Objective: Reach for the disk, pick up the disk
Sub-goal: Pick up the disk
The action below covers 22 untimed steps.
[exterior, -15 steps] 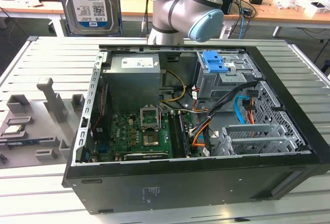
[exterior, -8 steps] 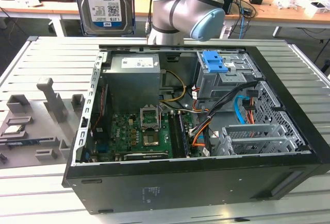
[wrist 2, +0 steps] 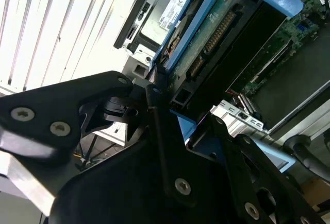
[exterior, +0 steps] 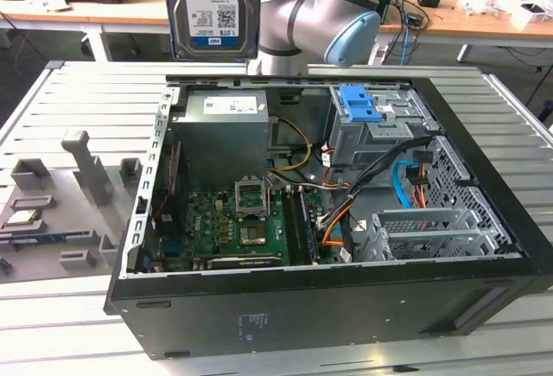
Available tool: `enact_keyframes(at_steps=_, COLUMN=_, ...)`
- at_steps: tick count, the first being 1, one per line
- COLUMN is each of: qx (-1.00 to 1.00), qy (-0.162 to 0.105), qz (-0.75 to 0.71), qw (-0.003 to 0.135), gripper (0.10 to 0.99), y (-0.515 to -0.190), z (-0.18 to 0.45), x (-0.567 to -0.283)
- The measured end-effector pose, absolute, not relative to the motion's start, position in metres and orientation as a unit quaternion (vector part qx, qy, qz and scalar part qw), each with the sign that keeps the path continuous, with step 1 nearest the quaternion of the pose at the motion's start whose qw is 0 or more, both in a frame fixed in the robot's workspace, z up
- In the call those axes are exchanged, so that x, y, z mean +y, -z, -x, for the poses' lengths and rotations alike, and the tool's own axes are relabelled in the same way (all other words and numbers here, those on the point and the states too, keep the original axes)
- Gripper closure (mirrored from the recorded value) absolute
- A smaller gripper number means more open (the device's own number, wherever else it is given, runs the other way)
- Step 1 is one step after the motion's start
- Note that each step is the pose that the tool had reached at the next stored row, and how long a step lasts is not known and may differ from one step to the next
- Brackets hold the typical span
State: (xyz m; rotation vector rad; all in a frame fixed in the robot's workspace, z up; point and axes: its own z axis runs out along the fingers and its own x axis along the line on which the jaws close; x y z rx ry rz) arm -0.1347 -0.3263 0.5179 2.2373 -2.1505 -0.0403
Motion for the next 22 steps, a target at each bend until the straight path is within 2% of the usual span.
enact_keyframes(at_steps=22, qx=-0.693, qy=0.014, qz=-0.721, qw=0.021, gripper=0.722, y=-0.518, z=0.036, x=-0.325)
